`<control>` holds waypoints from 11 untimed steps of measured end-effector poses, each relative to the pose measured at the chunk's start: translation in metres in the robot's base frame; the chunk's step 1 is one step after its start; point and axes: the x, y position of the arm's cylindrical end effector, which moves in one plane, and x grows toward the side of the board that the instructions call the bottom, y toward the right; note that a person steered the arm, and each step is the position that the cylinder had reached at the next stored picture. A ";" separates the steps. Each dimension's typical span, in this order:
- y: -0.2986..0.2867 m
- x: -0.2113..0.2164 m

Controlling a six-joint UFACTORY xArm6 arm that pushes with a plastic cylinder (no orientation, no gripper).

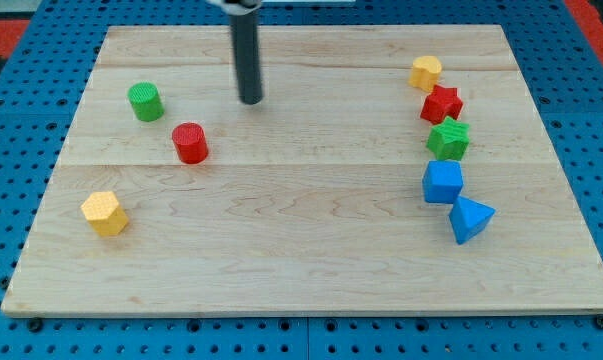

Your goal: Move the green circle towards the top center of the board

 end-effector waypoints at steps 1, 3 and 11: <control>-0.062 0.002; -0.150 0.029; 0.017 -0.066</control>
